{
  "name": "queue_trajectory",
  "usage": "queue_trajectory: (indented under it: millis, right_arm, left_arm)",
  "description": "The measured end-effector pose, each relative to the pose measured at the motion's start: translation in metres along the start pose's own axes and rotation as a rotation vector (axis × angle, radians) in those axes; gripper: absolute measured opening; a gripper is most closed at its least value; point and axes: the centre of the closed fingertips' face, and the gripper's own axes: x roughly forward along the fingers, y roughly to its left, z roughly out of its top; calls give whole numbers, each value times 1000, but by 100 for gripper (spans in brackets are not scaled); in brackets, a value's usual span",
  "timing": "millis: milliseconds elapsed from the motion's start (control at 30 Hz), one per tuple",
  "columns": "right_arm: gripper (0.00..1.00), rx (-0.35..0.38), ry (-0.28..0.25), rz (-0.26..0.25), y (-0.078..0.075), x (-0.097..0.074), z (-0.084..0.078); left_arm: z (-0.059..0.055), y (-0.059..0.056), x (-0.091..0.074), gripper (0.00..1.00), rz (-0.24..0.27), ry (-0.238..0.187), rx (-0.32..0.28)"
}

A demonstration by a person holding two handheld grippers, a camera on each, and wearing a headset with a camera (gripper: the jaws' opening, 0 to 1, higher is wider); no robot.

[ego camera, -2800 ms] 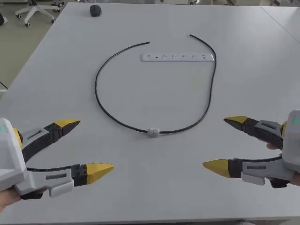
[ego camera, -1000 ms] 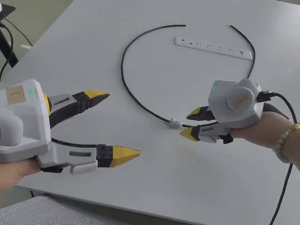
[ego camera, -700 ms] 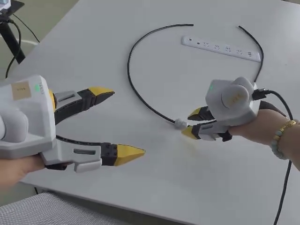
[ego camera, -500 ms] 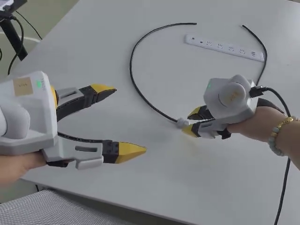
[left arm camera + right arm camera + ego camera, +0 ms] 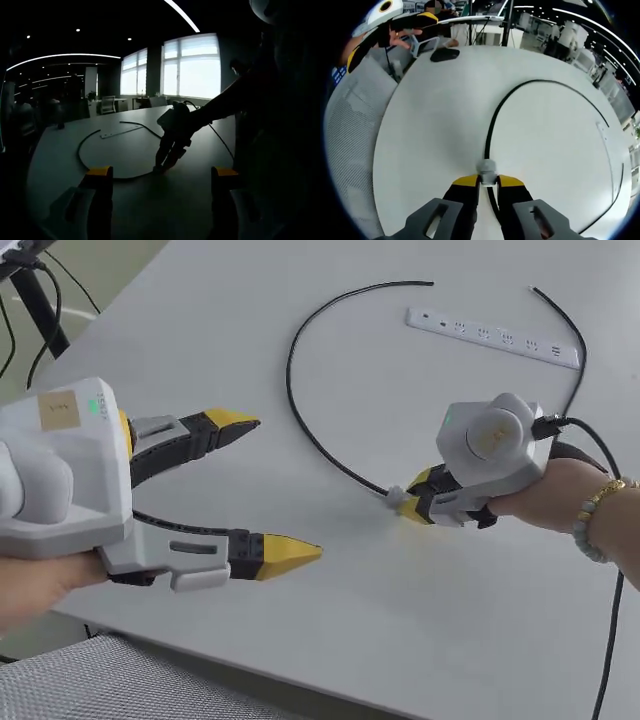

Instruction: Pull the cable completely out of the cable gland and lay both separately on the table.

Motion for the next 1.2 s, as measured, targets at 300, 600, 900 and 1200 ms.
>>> queue_trajectory:
  millis: [300,600,900,1200]
  right_arm:
    - [9,-22,-20,-16,-1,-10,4]
    - [9,-15,-46,-54,-2,-32,7]
    - [9,-23,-106,-120,4,-80,23]
    - [8,-40,-140,-179,16,-121,35]
  left_arm:
    - [-1,1,1,80,-2,15,11]
    - [3,-5,11,78,-30,24,31]
    - [16,-5,36,75,-105,44,114]
    - [39,-14,60,72,-167,6,153]
